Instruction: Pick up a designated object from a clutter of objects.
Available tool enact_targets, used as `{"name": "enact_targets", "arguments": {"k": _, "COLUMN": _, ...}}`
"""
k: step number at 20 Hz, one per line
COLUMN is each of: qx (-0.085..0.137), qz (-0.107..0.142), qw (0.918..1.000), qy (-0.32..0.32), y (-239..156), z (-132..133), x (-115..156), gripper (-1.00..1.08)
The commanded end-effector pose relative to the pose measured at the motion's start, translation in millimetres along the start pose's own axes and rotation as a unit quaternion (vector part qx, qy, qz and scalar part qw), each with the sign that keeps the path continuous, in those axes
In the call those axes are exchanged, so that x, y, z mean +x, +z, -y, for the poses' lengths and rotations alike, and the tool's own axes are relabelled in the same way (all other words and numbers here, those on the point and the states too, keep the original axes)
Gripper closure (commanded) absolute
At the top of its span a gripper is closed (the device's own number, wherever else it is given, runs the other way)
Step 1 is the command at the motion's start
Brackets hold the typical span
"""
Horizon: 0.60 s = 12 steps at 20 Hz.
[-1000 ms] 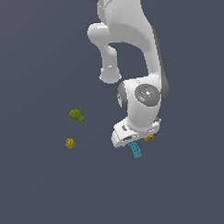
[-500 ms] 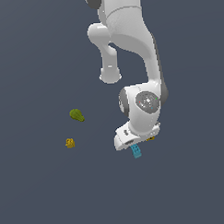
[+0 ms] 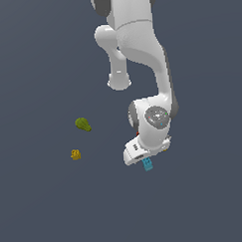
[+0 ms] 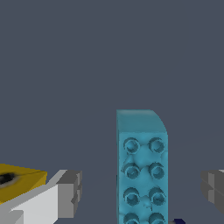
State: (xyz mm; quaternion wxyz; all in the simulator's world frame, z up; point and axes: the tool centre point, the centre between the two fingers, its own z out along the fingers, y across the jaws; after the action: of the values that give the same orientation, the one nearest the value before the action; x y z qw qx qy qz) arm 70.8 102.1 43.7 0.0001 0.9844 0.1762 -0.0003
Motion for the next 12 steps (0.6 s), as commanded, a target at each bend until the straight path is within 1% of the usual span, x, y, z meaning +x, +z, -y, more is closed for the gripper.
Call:
{"name": "enact_targets", "arguments": {"k": 1, "qx": 0.000, "qz": 0.000, "qw": 1.0000, "qy": 0.000, "y": 11.9, "z": 0.2, "x": -0.3, "gripper": -0.92}}
{"name": "enact_targets", "arguments": {"k": 7, "qx": 0.000, "qz": 0.000, "qw": 1.0000, "qy": 0.000, "y": 21.7, "z": 0.1, "x": 0.9, "gripper": -0.92}}
{"name": "enact_targets", "arguments": {"k": 8, "qx": 0.000, "qz": 0.000, "qw": 1.0000, "qy": 0.000, "y": 21.7, "z": 0.1, "x": 0.9, "gripper": 1.08}}
{"name": "enact_targets", "arguments": {"k": 12, "qx": 0.000, "qz": 0.000, "qw": 1.0000, "qy": 0.000, "y": 21.7, "z": 0.1, "x": 0.9, "gripper": 1.08}}
